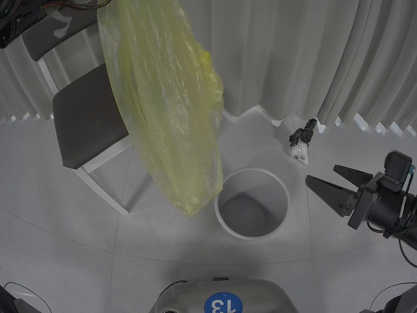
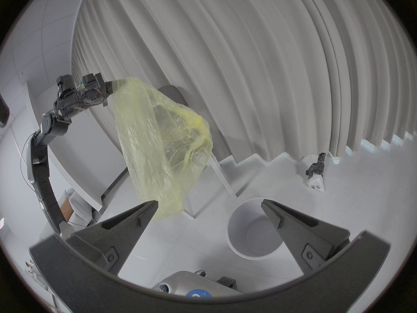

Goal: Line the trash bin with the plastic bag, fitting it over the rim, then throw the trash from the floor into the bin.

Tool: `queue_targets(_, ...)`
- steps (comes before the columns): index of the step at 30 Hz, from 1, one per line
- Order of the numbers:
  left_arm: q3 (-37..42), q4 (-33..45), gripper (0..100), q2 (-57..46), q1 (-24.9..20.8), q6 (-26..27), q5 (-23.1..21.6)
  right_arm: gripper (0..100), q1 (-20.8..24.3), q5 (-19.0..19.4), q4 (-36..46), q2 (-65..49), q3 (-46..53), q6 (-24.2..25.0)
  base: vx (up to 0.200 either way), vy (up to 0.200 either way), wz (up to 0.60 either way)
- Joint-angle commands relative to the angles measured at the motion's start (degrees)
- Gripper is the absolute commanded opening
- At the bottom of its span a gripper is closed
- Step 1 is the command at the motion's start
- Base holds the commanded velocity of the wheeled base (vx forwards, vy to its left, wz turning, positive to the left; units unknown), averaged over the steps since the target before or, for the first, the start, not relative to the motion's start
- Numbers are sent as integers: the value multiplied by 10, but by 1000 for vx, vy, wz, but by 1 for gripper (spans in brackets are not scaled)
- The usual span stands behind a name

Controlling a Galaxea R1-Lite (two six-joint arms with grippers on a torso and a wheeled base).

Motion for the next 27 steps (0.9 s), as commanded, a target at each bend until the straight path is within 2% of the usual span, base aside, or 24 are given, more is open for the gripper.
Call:
queue_targets(1, 0, 0, 0, 11, -2, 3, 51, 100, 37, -25, 0, 62, -28, -4, 0, 0, 0)
queue_targets(5, 3, 0, 0, 15, -2, 11, 83, 100, 65, -33, 0, 86, -49, -16, 0, 0, 0)
queue_targets(15, 4, 0, 0, 9, 3, 13, 81, 100, 121, -44, 1, 138, -85, -72, 0, 0, 0)
queue_targets(21, 3, 0, 0, 8, 3, 14, 80, 100, 129, -64, 1, 193, -112, -124, 0, 0, 0)
queue_targets(27, 4, 0, 0, 4, 3, 13, 79, 100, 130, -67, 6, 253, -166, -146, 0, 0, 0)
